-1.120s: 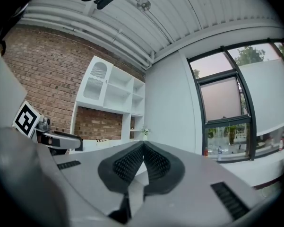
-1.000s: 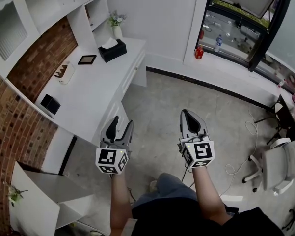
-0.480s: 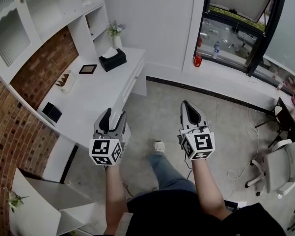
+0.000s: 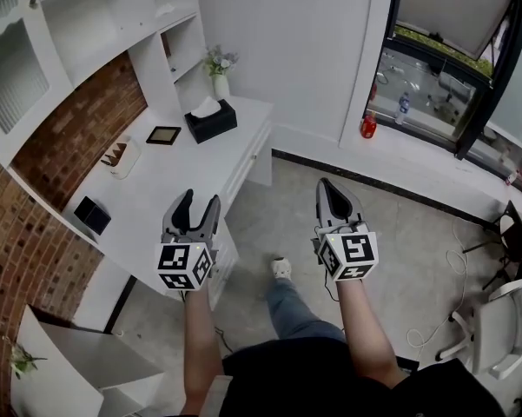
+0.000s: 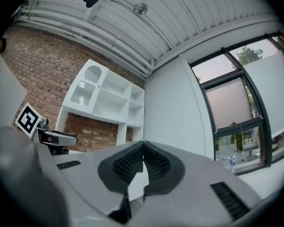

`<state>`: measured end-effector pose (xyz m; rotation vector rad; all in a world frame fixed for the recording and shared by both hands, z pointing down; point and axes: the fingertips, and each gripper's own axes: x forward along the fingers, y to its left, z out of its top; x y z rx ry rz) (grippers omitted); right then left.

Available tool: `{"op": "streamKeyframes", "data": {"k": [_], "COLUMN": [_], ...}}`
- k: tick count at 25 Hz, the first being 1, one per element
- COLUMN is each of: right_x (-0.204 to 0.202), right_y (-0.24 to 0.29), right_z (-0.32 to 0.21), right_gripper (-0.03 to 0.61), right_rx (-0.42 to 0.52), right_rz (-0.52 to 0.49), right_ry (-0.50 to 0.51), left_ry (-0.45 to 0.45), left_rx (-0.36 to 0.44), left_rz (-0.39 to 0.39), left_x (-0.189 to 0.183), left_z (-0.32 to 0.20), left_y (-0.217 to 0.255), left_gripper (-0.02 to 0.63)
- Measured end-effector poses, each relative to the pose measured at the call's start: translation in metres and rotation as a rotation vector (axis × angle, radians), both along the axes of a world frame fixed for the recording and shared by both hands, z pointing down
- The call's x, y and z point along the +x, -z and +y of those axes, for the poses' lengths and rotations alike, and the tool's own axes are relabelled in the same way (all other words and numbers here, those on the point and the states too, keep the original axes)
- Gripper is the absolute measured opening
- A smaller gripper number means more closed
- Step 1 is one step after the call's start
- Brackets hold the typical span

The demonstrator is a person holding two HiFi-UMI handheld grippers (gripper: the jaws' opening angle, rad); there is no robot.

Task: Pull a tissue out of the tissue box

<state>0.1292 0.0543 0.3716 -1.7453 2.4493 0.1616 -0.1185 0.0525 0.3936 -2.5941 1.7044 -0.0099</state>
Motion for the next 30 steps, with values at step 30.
{"op": "streamKeyframes", "data": {"k": [30], "right_x": [-0.142], "right_y": [-0.057], "right_z": [-0.479], "right_gripper": [-0.003], "right_rx": [-0.175], "right_rz": [0.052], "right_ry": [0.396], "left_ry": [0.278], "left_rx": [-0.208], "left_rz": [-0.016], "left_x": [-0.087], "left_z": [-0.408], "left_y": [-0.075], "left_gripper": [0.212]}}
